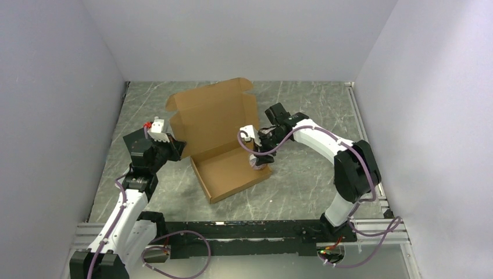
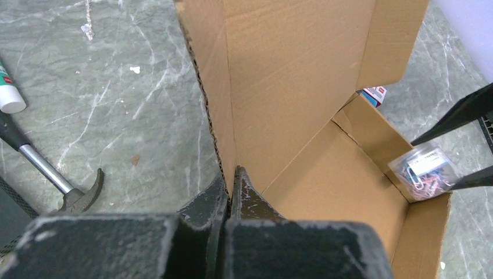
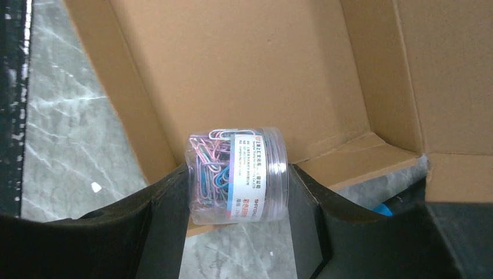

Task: Fold the paper box

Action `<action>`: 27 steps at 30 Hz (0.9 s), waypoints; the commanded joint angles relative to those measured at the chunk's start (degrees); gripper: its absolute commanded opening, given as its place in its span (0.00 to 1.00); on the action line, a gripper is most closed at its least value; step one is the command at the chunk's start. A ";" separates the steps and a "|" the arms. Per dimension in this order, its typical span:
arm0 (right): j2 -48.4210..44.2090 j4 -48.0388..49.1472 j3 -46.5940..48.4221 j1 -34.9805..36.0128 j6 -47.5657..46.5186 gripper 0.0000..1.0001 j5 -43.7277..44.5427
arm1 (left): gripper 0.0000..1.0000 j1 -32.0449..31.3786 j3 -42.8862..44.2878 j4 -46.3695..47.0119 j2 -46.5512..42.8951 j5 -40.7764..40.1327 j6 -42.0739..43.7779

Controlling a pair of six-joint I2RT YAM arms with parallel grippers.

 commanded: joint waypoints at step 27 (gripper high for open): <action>-6.61 0.36 6.07 0.48 2.18 0.99 1.14 | 0.00 -0.10 -0.07 2.95 -1.32 0.44 0.35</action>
